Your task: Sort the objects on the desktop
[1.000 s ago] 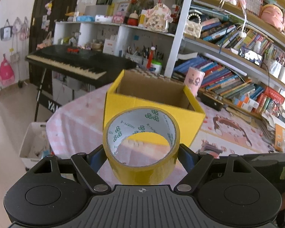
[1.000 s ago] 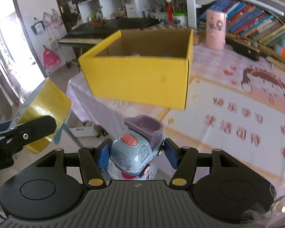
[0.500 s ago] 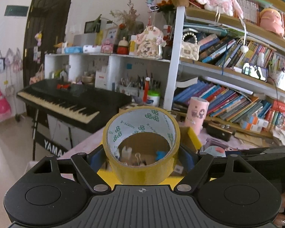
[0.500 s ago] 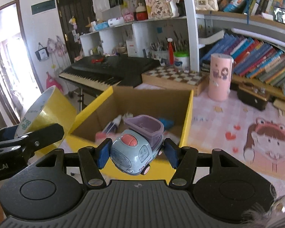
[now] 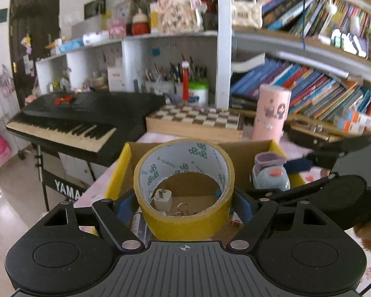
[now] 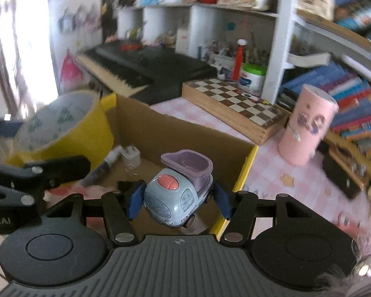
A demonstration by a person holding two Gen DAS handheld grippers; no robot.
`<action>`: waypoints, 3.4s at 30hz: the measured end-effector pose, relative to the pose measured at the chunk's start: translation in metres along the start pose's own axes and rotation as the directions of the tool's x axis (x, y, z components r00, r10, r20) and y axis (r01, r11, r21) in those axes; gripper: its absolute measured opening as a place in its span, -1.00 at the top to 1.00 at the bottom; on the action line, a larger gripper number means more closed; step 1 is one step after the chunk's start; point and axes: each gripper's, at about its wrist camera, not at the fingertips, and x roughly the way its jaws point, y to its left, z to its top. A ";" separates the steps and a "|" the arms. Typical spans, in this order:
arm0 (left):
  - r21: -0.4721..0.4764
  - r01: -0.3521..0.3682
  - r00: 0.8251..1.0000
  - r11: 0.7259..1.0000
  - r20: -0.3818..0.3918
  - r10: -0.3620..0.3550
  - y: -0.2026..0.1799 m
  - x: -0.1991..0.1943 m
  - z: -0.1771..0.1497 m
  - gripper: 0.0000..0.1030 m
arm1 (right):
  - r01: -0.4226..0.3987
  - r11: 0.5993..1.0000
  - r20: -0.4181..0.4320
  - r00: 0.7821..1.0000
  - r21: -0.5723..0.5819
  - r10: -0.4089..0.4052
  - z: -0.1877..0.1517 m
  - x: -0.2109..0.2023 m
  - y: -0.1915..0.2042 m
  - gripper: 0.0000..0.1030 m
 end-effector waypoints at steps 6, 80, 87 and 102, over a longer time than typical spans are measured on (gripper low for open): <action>0.014 -0.012 0.993 1.000 -0.120 0.014 0.000 0.039 0.002 -0.58 | -0.001 0.973 -0.076 0.997 -0.231 -0.017 0.008 0.035 -0.001 -0.11; 0.048 0.106 0.989 0.993 0.096 -0.110 -0.055 -0.198 -0.148 -0.92 | 0.515 0.667 -0.087 0.821 0.539 -0.564 -0.232 -0.258 0.096 -0.77; 0.065 0.124 0.989 0.990 0.078 -0.129 -0.071 -0.198 -0.151 -0.98 | 0.522 0.652 -0.098 0.816 0.550 -0.570 -0.243 -0.269 0.092 -0.89; 0.074 0.116 0.992 0.991 0.041 -0.119 -0.079 -0.196 -0.157 -1.00 | 0.527 0.637 -0.127 0.816 0.563 -0.564 -0.250 -0.274 0.089 -1.00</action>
